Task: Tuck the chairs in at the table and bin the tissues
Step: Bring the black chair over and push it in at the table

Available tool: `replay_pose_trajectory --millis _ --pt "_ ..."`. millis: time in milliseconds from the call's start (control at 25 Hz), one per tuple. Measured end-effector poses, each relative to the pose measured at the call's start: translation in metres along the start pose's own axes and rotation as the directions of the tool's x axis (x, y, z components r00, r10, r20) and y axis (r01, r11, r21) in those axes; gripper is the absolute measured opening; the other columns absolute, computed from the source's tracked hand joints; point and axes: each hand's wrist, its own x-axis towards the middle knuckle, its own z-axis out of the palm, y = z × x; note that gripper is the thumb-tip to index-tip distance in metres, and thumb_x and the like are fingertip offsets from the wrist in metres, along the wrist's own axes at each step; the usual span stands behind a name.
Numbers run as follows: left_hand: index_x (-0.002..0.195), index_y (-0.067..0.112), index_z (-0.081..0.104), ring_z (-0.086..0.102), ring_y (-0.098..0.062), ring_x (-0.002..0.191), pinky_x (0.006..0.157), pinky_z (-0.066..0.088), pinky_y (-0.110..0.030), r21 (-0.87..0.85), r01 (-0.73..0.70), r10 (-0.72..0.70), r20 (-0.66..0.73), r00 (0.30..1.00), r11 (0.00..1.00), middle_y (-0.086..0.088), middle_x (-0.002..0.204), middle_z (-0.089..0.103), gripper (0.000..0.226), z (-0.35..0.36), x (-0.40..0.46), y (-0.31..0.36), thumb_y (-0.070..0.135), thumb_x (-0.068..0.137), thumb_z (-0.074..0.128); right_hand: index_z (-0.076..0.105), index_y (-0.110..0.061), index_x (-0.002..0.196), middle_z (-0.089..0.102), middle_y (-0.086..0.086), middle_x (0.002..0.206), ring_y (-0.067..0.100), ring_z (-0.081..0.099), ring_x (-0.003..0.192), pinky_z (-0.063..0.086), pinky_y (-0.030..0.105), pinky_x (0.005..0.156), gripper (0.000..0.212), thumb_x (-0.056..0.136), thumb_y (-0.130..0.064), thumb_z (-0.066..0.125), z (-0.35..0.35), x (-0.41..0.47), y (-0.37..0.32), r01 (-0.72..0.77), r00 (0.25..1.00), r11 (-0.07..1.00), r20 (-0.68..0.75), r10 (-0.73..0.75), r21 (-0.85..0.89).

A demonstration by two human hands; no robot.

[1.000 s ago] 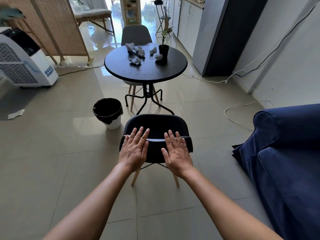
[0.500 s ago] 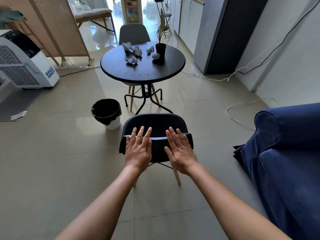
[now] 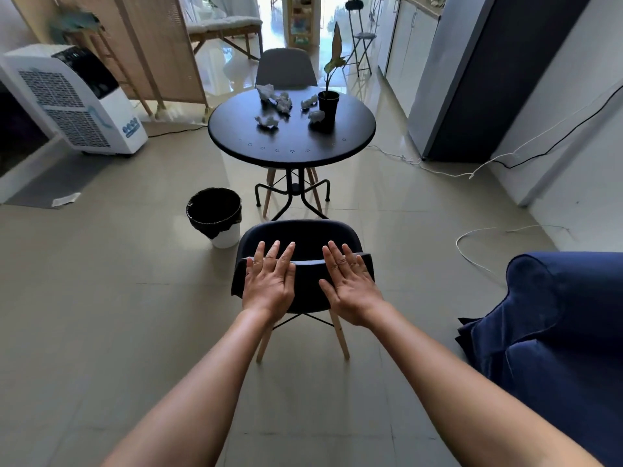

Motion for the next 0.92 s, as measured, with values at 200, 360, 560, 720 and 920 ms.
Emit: replay_pose_trajectory --millis 200,360,560,720,920 --pt "0.147 0.043 0.012 -0.011 -0.014 0.149 0.119 -0.011 -0.037 0.01 0.022 -0.022 0.031 0.999 1.0 0.006 0.162 0.008 0.049 0.0 0.042 0.004 0.042 0.099 0.022 -0.018 -0.027 0.147 -0.023 -0.012 0.157 0.011 -0.025 0.144 -0.017 0.034 0.118 0.063 0.099 -0.042 0.02 -0.012 0.039 0.015 0.013 1.0 1.0 0.024 -0.013 0.007" --pt "0.147 0.043 0.012 -0.012 -0.014 0.149 0.119 -0.013 -0.038 0.01 0.027 -0.027 0.051 0.998 1.0 0.006 0.162 0.007 0.049 -0.001 0.085 0.003 0.043 0.099 0.021 -0.017 -0.027 0.147 -0.023 -0.01 0.158 0.012 -0.025 0.144 -0.018 0.034 0.117 0.062 0.1 -0.042 0.018 -0.022 0.081 0.025 0.012 0.999 1.0 0.04 -0.012 0.002" --pt "0.148 0.042 0.01 -0.012 -0.014 0.149 0.12 -0.012 -0.039 0.019 0.012 -0.013 0.087 0.996 1.0 0.006 0.162 0.006 0.049 -0.005 0.138 -0.002 0.043 0.1 0.02 -0.017 -0.027 0.148 -0.021 -0.01 0.159 0.011 -0.024 0.145 -0.015 0.036 0.12 0.061 0.1 -0.042 0.017 -0.031 0.13 0.031 -0.016 0.999 1.0 0.038 0.016 0.0" --pt "0.148 0.042 0.009 -0.014 -0.014 0.148 0.12 -0.012 -0.04 0.011 0.001 -0.003 0.1 0.995 1.0 0.006 0.162 0.005 0.049 -0.008 0.175 -0.008 0.042 0.1 0.02 -0.016 -0.027 0.148 -0.02 -0.009 0.159 0.012 -0.023 0.145 -0.013 0.036 0.121 0.06 0.1 -0.041 0.017 -0.038 0.167 0.033 -0.039 0.999 0.999 0.036 0.039 -0.007" --pt "0.148 0.042 0.008 -0.014 -0.014 0.148 0.12 -0.012 -0.039 0.01 -0.006 0.005 0.129 0.992 1.0 0.006 0.162 0.003 0.049 -0.014 0.21 -0.015 0.042 0.1 0.019 -0.016 -0.026 0.148 -0.02 -0.008 0.159 0.012 -0.023 0.145 -0.013 0.036 0.121 0.061 0.1 -0.041 0.018 -0.043 0.203 0.033 -0.05 0.998 0.998 0.035 0.051 -0.026"
